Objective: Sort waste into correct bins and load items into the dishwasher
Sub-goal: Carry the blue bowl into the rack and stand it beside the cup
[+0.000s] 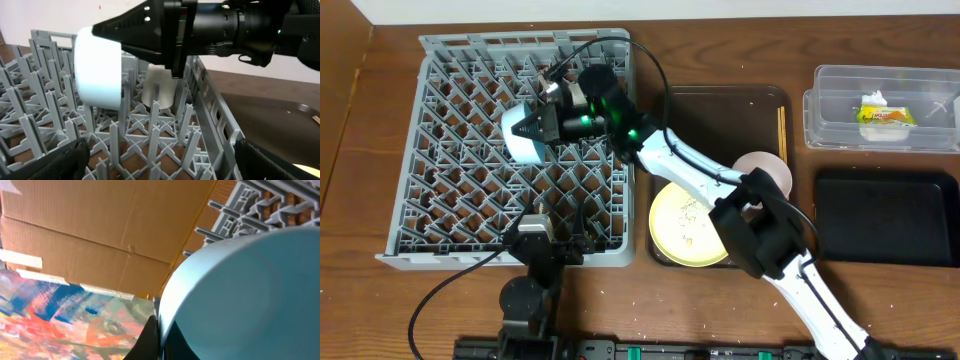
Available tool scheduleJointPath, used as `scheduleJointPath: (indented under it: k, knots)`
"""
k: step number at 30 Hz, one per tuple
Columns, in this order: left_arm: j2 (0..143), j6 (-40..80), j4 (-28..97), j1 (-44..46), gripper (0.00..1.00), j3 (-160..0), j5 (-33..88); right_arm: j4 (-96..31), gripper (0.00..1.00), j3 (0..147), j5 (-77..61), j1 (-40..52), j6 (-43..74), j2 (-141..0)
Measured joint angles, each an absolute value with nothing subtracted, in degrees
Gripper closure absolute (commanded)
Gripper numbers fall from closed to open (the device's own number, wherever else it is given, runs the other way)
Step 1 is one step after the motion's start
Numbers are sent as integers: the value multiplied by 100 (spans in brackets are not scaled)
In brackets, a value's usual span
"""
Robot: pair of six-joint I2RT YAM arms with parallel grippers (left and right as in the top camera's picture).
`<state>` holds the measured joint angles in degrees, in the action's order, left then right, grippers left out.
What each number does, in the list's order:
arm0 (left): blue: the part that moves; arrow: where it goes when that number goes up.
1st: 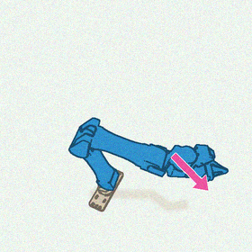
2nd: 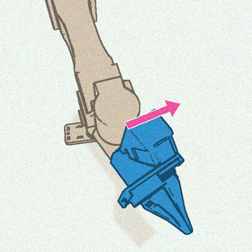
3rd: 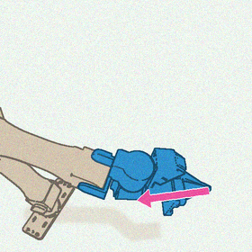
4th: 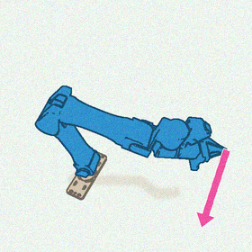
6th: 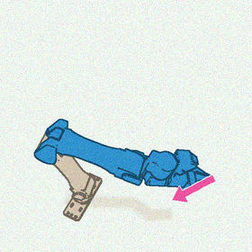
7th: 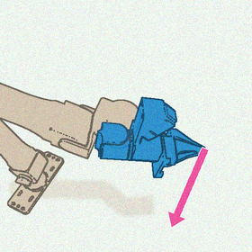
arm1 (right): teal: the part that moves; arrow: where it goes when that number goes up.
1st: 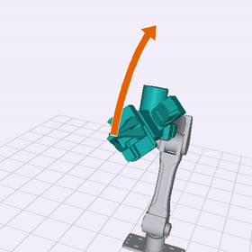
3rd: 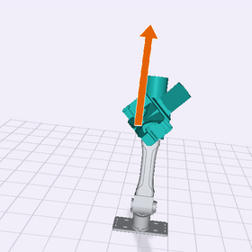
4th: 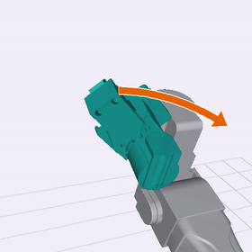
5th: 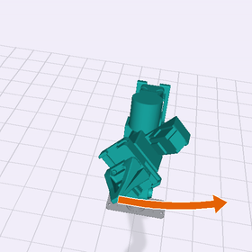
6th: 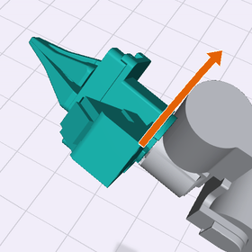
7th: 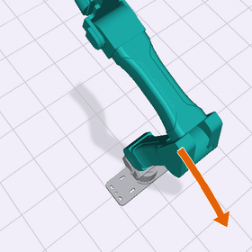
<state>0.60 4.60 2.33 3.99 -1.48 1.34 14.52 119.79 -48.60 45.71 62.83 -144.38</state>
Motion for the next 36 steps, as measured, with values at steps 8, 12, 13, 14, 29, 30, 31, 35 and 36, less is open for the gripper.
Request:
scheduleJointPath:
  k: [8,12,13,14,29,30,31,35,36]
  knots:
    - [60,460,233,399,6,-148,134,832,94,12033,-5085,4412,6296,-14396]
    - [60,460,235,399,6,-148,137,421,82,12016,-5061,4235,6226,-14396]
    - [60,462,233,399,6,-148,134,290,81,12014,-5026,4185,6191,-14398]
    - [60,460,235,399,6,-148,137,137,80,12003,-4998,4141,6176,-14398]
    - [60,458,233,399,6,-148,134,-2689,58,11907,-3387,3938,4611,-13194]
    - [60,460,233,399,6,-148,134,-2672,60,11907,-3306,3938,4523,-13021]
    - [60,460,233,399,6,-148,137,-2598,65,11911,-3238,3940,4418,-12838]
    - [60,460,233,399,6,-148,134,-2132,99,11966,-3140,3990,3940,-12501]
    - [60,460,233,399,6,-148,134,-2040,99,11977,-3100,4036,3844,-12503]
